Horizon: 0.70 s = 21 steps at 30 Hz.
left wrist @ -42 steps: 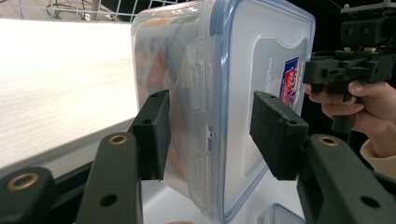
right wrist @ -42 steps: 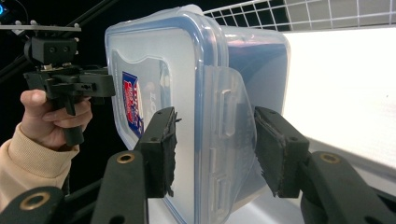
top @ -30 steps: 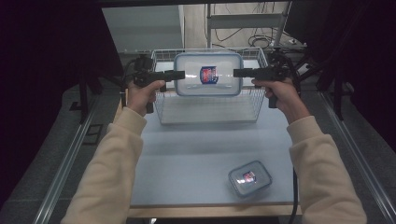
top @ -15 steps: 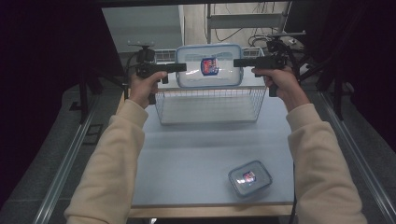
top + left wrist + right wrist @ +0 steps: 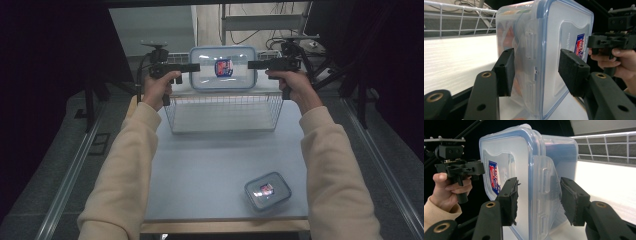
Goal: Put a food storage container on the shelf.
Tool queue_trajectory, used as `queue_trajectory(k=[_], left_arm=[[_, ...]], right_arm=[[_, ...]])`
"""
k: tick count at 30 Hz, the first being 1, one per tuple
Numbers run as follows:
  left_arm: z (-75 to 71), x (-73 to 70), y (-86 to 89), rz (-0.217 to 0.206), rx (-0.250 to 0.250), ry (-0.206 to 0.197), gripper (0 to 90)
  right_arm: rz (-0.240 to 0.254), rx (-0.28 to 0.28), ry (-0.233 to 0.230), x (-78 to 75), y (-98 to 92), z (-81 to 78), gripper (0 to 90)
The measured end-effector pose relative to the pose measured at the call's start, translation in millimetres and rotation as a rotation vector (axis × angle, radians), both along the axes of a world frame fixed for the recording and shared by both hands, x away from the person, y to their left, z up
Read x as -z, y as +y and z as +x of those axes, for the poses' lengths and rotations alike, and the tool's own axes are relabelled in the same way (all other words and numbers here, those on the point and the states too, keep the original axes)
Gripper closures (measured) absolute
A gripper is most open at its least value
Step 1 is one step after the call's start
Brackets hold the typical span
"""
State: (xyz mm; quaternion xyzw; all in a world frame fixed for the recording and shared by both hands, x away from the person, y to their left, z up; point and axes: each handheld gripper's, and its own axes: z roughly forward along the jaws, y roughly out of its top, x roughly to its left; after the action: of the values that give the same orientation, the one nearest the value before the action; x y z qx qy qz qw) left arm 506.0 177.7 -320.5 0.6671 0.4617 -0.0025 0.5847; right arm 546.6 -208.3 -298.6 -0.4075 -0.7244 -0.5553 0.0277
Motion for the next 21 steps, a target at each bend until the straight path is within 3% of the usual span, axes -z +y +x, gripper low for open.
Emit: queue_trajectory(k=[1, 4, 6, 8, 9, 11, 13, 14, 16, 17, 21], left_arm=[[2.2, 1.5, 0.4, -0.034, -0.012, 0.023, 49.4], [4.4, 2.8, -0.1, -0.063, -0.035, 0.045, 49.2], [5.1, 2.9, -0.6, -0.059, -0.041, 0.048, 48.8], [8.3, 5.5, -5.4, -0.061, -0.070, 0.068, 46.0], [8.3, 5.5, -5.4, -0.061, -0.070, 0.068, 44.1], [11.0, 9.0, -7.1, -0.075, -0.085, 0.089, 40.4], [13.2, 12.6, -8.6, -0.039, -0.116, 0.093, 39.2], [14.0, 13.9, -9.9, -0.043, -0.101, 0.095, 37.1], [12.0, 13.5, -11.9, -0.027, -0.121, 0.083, 30.7], [9.7, 12.2, -11.0, -0.024, -0.140, 0.066, 28.8], [0.3, 7.6, -5.6, -0.019, -0.164, 0.020, 29.4]], right_arm=[[0.001, 0.020, 0.009, -0.3, 0.6, 1.2, 48.3], [0.010, 0.038, 0.022, 0.5, 1.1, 2.0, 47.8], [0.012, 0.046, 0.022, 1.0, 1.6, 2.3, 47.4], [0.000, 0.101, 0.040, 1.9, 3.2, 3.1, 45.8], [0.000, 0.101, 0.040, 1.9, 3.2, 3.1, 45.8], [-0.014, 0.171, 0.047, 3.1, 8.1, 2.4, 44.5], [-0.030, 0.195, 0.055, 6.0, 12.4, 1.0, 41.3], [-0.030, 0.214, 0.053, 7.6, 14.4, -0.3, 38.7], [-0.006, 0.282, 0.024, 9.6, 14.3, -3.9, 36.7], [0.015, 0.290, 0.019, 10.4, 13.1, -6.1, 36.8], [-0.003, 0.267, 0.001, 11.1, 9.7, -13.8, 36.7]])
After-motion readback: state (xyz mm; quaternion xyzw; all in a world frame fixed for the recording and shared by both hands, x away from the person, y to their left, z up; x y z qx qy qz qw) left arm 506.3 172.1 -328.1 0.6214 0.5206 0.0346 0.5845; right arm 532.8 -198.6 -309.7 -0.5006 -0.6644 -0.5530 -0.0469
